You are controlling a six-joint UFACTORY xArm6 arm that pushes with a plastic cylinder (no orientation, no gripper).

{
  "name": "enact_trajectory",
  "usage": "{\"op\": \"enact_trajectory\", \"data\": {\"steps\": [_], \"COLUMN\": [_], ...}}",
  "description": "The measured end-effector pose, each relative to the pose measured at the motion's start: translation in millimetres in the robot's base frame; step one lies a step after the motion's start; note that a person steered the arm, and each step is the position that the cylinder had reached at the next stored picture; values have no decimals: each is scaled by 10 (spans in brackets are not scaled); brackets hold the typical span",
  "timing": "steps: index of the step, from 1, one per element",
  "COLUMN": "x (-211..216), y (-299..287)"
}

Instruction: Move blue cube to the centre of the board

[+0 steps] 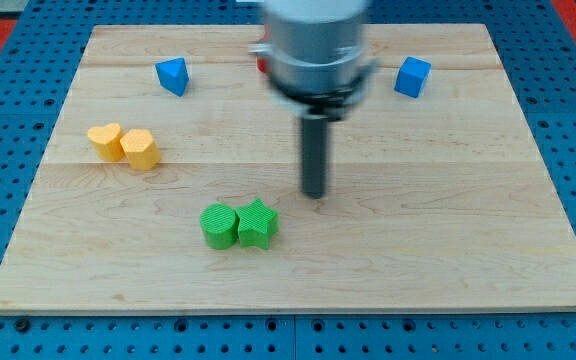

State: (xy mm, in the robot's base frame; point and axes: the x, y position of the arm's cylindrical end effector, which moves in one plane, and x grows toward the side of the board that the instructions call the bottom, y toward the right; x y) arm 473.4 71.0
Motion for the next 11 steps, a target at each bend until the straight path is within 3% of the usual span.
{"op": "enact_trajectory", "data": {"steps": [2,3,4,5,6,8,10,11], "x": [-956,-1483,-1844,-1883,-1804,-1010,295,431], "y": [1636,1628,1202,216,-403,-350,-59,-197]}}
